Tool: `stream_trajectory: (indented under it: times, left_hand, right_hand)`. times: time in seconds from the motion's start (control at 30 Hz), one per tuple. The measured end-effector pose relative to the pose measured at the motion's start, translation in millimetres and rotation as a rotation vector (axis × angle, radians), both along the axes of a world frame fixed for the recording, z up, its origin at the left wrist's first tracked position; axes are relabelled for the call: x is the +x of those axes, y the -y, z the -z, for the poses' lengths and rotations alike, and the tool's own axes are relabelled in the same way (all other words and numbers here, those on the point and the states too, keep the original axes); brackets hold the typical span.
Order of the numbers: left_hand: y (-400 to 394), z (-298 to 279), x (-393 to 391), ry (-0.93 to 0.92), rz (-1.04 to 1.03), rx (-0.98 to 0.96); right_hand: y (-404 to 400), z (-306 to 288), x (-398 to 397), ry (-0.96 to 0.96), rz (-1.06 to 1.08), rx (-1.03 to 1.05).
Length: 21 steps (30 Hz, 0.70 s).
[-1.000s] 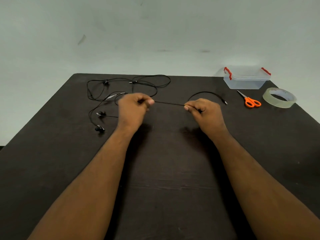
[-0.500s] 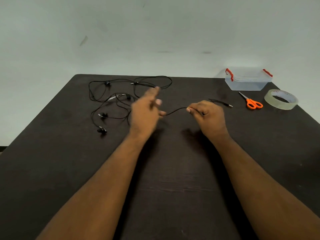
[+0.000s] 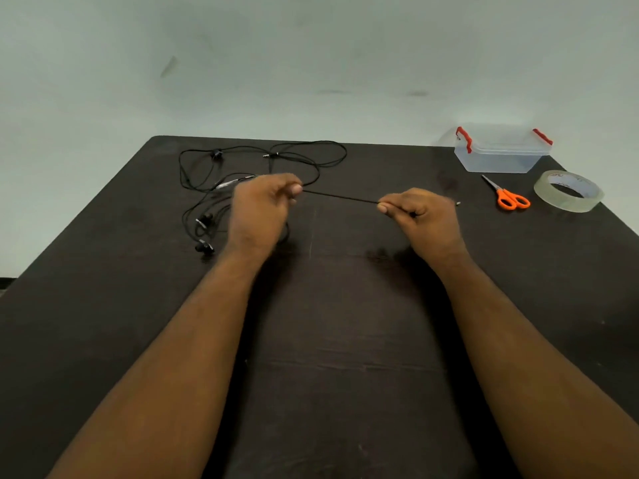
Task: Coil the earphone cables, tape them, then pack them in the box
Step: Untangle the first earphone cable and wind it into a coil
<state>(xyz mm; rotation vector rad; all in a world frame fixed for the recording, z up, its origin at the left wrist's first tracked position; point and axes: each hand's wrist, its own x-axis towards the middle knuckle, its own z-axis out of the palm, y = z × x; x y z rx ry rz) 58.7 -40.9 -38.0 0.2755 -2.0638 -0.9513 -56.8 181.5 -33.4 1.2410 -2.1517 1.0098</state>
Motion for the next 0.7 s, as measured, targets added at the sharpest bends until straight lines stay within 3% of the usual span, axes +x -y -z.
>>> stream_trajectory:
  times: [0.27, 0.37, 0.43, 0.53, 0.7]
  left_hand:
    - [18.1, 4.2, 4.0, 0.011, -0.065, 0.228]
    - [-11.3, 3.8, -0.7, -0.008, 0.127, 0.307]
    - [-41.9, 5.1, -4.5, 0.012, 0.281, 0.215]
    - [-65.8, 8.6, -9.3, 0.089, 0.317, 0.002]
    - [-53.8, 0.5, -10.2, 0.146, 0.321, 0.003]
  right_hand:
    - [-5.2, 3.1, -4.1, 0.044, 0.026, 0.049]
    - [4.0, 4.5, 3.9, 0.034, -0.022, 0.063]
    - [11.5, 3.5, 9.8, 0.011, -0.049, 0.081]
    - [18.0, 3.6, 16.9, -0.037, -0.093, 0.117]
    - [17.2, -0.8, 16.1, -0.066, -0.106, 0.144]
